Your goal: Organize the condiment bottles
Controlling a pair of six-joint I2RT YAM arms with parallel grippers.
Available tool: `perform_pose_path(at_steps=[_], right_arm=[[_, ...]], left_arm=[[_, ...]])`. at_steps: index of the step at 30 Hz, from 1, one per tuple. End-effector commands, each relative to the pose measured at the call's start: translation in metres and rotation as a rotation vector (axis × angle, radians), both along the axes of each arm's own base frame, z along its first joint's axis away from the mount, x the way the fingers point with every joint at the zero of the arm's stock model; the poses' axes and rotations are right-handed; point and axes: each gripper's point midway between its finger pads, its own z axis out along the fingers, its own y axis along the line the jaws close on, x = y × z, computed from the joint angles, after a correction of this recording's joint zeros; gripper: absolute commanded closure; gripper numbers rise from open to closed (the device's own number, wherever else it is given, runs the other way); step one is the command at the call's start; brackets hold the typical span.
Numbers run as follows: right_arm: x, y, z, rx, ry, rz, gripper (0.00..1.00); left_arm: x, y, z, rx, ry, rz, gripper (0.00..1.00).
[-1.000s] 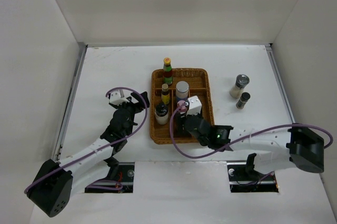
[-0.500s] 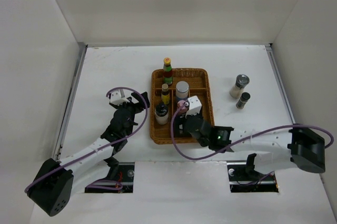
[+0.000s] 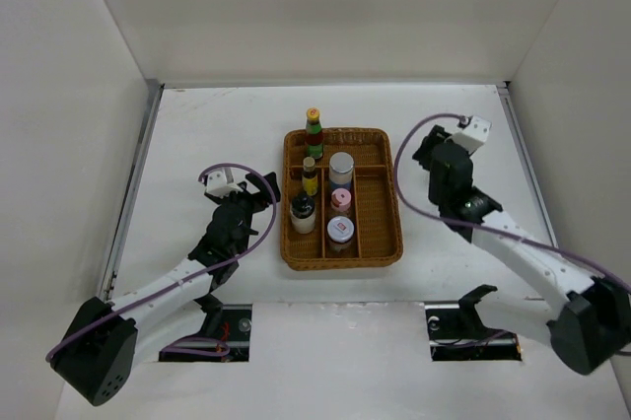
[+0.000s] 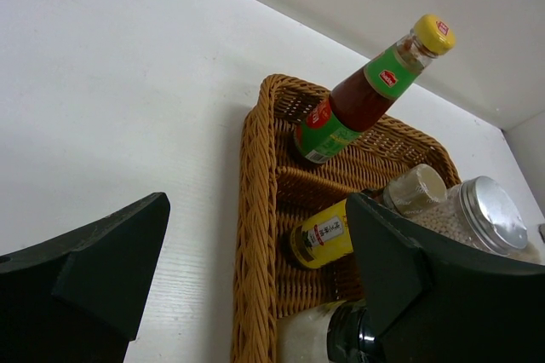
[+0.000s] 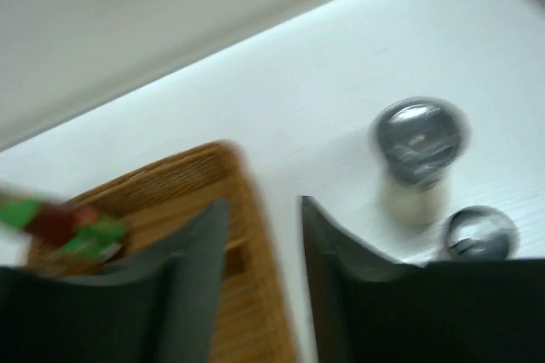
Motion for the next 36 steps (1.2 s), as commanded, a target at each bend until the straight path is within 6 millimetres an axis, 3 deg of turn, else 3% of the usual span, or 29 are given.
perform_pose_path(at_steps=[1,4,9,17,22,23,25,28,31,33,36], right_arm=[[0.031,-0.045,0.003,-0.092,0.062,-0.153,0.36],[0.051,-0.078,-0.010,-0.166,0.158,-0.239,0.17],[0.068,-0.096,-0.026,-0.214,0.240,-0.256,0.07],[0.086,-0.099,-0.072,-0.117,0.339,-0.159,0.06],[0.093,-0.092,-0.089,-0.113,0.374,-0.140,0.12],[0.095,-0.092,-0.086,-0.097,0.354,-0.148,0.28],[0.097,-0.093,-0.074,-0.089,0.319,-0.158,0.35],[0.099,-0.090,-0.033,-0.085,0.180,-0.177,0.47],[0.098,-0.073,0.012,-0.091,0.043,-0.130,0.49],[0.087,-0.049,0.045,-0.122,-0.030,-0.070,0.50],[0.065,-0.014,0.062,-0.115,-0.073,0.019,0.50]], left_arm=[[-0.002,-0.003,0.011,-0.041,-0.045,-0.015,0.15],[-0.003,-0.009,0.012,-0.043,-0.045,-0.034,0.15],[-0.003,-0.011,0.011,-0.039,-0.038,-0.039,0.15],[-0.002,-0.012,0.012,-0.040,-0.041,-0.039,0.15],[-0.001,-0.013,0.008,-0.033,-0.028,-0.039,0.15],[0.000,-0.013,0.006,-0.031,-0.024,-0.037,0.15],[0.000,-0.013,0.007,-0.032,-0.027,-0.037,0.15],[0.001,-0.011,0.007,-0.032,-0.027,-0.031,0.15],[0.001,-0.010,0.005,-0.026,-0.018,-0.028,0.15],[0.001,-0.009,0.007,-0.031,-0.026,-0.024,0.15],[0.001,-0.004,0.008,-0.031,-0.028,-0.011,0.15]])
